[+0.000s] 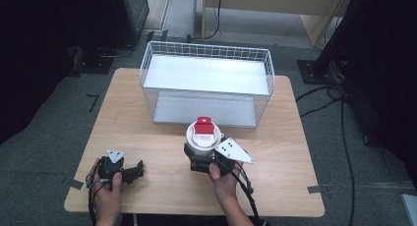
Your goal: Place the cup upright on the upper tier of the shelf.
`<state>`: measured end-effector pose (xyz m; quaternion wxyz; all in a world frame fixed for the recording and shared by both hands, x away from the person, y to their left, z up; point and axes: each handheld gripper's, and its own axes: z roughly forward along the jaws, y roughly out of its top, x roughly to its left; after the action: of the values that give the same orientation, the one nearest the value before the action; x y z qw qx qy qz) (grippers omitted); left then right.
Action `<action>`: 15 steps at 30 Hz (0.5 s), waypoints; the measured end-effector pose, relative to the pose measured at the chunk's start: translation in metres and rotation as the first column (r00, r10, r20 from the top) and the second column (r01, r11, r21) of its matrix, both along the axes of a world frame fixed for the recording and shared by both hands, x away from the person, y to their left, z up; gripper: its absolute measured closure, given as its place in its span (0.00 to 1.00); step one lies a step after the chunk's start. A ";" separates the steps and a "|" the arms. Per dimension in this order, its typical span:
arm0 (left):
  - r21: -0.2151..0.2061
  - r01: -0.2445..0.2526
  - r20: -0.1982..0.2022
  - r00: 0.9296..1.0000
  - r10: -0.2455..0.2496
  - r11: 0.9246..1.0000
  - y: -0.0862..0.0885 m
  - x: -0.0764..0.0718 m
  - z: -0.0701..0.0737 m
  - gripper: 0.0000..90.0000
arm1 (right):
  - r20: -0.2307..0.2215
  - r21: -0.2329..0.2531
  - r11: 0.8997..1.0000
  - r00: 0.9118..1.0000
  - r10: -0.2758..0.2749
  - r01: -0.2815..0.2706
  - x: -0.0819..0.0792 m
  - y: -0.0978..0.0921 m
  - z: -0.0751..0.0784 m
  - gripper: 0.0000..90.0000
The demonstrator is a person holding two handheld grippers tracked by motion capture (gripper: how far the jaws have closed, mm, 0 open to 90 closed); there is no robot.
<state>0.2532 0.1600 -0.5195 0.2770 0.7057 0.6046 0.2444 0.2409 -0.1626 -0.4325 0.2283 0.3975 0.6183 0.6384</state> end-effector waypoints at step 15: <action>0.001 0.002 -0.002 1.000 -0.002 1.000 0.000 0.000 0.000 0.00 | 0.078 0.014 0.999 0.996 -0.048 0.047 0.028 -0.012 0.049 0.02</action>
<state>0.2531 0.1601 -0.5194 0.2764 0.7066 0.6041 0.2437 0.2693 -0.1747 -0.3835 0.2649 0.3881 0.5955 0.6516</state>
